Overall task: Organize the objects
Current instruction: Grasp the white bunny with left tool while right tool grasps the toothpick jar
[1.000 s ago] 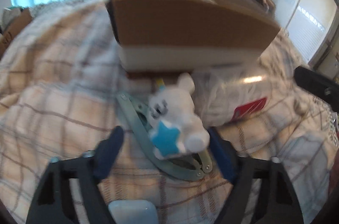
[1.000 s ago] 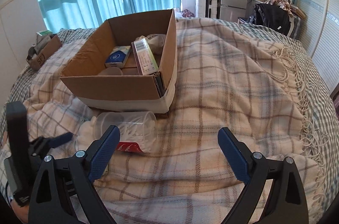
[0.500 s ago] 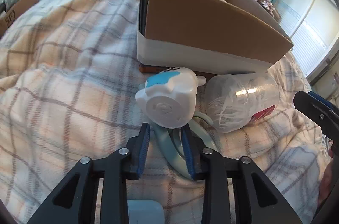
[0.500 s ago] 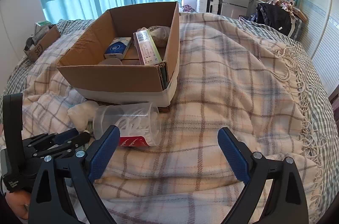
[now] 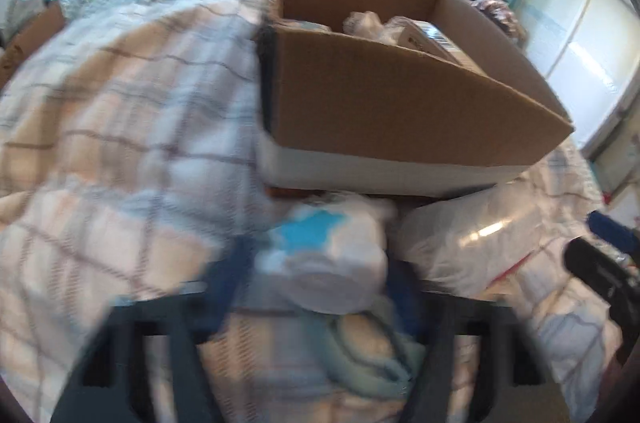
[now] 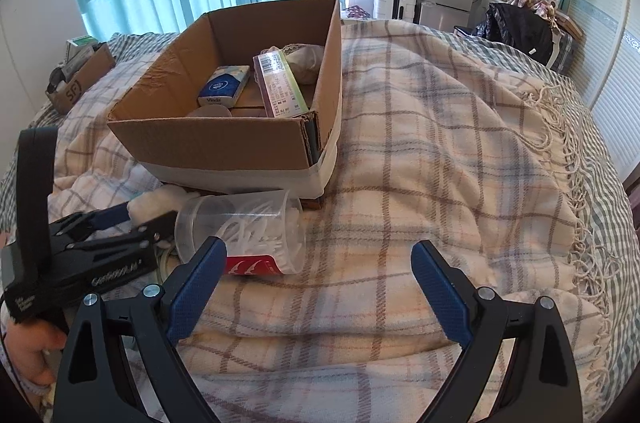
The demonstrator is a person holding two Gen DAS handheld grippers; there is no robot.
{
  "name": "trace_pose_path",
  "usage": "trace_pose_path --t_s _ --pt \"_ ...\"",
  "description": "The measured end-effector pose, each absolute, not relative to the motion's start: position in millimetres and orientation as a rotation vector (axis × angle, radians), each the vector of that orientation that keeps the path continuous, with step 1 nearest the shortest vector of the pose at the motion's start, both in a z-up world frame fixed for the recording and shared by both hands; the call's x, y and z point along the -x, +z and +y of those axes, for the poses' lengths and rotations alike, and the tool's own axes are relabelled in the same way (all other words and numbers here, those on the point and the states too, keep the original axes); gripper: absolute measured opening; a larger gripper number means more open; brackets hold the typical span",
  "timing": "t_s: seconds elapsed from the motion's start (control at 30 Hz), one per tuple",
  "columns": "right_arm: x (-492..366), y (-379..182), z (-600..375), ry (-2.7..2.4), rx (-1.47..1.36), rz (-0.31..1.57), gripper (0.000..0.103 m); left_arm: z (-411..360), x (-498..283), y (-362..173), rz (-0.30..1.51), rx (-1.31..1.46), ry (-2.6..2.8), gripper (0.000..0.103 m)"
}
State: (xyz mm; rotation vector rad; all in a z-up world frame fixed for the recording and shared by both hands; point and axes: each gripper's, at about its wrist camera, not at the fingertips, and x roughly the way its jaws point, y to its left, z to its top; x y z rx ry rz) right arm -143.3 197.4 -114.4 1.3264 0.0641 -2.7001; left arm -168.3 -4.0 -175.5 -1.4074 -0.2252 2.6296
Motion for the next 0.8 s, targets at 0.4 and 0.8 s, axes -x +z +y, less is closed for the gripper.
trace_pose_path --t_s 0.4,0.8 --pt "142 -112 152 -2.602 -1.32 0.239 0.094 -37 116 -129 -0.184 1.233 2.807 0.051" --pt "159 -136 114 -2.601 -1.434 0.328 0.094 -43 132 -150 -0.188 1.366 2.811 0.051"
